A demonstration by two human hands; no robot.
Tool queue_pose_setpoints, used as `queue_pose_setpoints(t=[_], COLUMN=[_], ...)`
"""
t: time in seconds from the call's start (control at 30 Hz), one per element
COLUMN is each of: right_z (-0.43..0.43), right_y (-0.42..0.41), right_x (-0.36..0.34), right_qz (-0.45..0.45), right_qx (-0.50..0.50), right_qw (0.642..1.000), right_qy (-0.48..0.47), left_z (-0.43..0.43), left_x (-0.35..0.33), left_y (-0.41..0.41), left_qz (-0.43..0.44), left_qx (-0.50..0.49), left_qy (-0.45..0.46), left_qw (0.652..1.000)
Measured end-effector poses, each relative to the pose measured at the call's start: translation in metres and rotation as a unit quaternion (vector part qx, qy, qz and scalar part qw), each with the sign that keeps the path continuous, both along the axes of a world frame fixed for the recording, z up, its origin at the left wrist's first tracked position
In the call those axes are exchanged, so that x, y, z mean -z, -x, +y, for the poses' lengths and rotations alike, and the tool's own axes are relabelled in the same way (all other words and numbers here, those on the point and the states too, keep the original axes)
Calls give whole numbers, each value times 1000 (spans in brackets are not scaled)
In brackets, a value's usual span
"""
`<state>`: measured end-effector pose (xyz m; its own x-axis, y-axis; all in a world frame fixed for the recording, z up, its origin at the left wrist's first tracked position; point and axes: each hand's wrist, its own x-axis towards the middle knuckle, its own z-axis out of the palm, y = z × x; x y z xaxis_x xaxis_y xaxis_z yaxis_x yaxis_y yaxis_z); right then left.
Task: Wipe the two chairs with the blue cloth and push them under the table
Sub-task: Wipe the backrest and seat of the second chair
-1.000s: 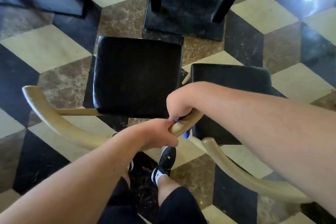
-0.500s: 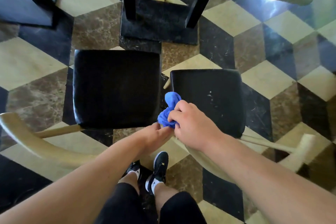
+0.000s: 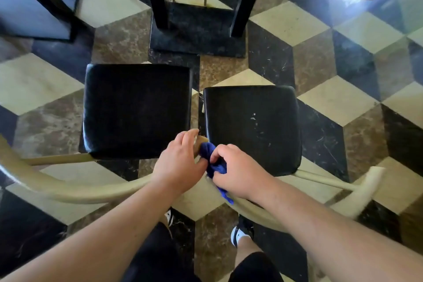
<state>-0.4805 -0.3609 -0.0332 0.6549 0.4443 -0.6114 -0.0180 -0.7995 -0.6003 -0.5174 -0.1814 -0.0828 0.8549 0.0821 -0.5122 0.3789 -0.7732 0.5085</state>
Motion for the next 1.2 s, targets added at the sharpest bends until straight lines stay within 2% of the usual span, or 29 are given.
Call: queue_pose_setpoints(t=[0.1, 0.23, 0.3, 0.43, 0.6, 0.7, 0.83, 1.03, 1.2], right_z=[-17, -35, -43, -71, -115, -145, -198, -294, -364], right_y=[8, 33, 50, 78, 90, 92, 95, 64, 12], right_x=[1, 3, 8, 16, 10, 3, -4, -4, -3], right_qz=[-19, -136, -172, -182, -175, -183, -197, -205, -245], right_qx=[-61, -152, -166, -153, -151, -164, -185, -116, -79], right_qw=[998, 977, 968, 969, 973, 969, 961, 949, 913], right_qy=[-26, -60, -77, -65, -28, 11, 66, 208, 315], left_z=[-17, -51, -69, -99, -120, -138, -155, -161, -158], left_x=[-5, -10, -13, -14, -7, -6, -1, 7, 21], left_y=[28, 67, 83, 105, 99, 85, 66, 57, 62], left_qz=[-137, -209, -185, -104, -93, -33, 22, 0, -57], left_qx=[14, 30, -13, -90, 70, 173, 197, 176, 160], left_qy=[-78, -118, -110, -80, -158, -206, -254, -287, -302], left_qw=[987, 970, 976, 987, 981, 963, 947, 942, 938])
